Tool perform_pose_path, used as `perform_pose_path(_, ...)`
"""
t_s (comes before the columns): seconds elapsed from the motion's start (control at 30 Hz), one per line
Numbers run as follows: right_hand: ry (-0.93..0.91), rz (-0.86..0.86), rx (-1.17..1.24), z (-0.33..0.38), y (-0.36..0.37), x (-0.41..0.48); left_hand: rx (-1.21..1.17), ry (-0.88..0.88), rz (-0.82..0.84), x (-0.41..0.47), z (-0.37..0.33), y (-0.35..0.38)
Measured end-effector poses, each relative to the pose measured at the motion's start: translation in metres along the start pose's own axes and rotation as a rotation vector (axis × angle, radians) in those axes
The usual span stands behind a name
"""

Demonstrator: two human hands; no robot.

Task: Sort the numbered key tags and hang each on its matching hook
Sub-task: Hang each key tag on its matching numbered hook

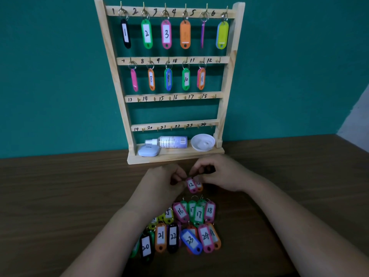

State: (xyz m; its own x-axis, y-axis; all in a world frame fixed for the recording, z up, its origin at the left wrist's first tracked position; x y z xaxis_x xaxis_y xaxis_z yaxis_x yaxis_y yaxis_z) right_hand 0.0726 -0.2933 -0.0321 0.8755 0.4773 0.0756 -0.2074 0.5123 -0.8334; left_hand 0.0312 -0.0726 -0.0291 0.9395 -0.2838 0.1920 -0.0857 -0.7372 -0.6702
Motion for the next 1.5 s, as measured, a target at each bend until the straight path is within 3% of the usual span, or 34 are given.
perform_pose_path(0.3,-0.042,-0.032,-0.019,0.005,0.007,0.001,0.076,-0.005,-0.006,0.000,0.000,0.002)
perform_pose_path(0.67,0.029,-0.093,0.129,0.006,0.013,0.004,0.249,0.047,-0.040,-0.002,-0.004,0.000)
perform_pose_path(0.87,0.069,-0.081,0.061,0.001,0.007,0.002,0.287,0.043,-0.068,-0.001,-0.002,-0.004)
perform_pose_path(1.23,0.116,-0.019,-0.050,-0.001,0.000,-0.003,-0.019,0.015,-0.168,-0.001,0.002,-0.010)
perform_pose_path(1.5,0.106,-0.181,0.185,0.001,-0.012,-0.007,-0.315,-0.034,-0.222,-0.002,-0.003,-0.021)
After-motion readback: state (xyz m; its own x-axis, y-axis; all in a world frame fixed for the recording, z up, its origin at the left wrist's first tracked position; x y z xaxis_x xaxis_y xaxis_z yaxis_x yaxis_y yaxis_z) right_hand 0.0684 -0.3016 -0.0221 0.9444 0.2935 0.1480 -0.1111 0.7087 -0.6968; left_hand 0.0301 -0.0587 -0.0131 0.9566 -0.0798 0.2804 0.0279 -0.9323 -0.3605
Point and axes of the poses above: each hand's wrist, its own x-axis towards the middle knuckle, its own y-axis out of the palm, z = x × y, the point moved 3 cm from there along x, towards the middle knuckle, and after that the axes turned 7 degrees about -x, right-handed, at the moved point
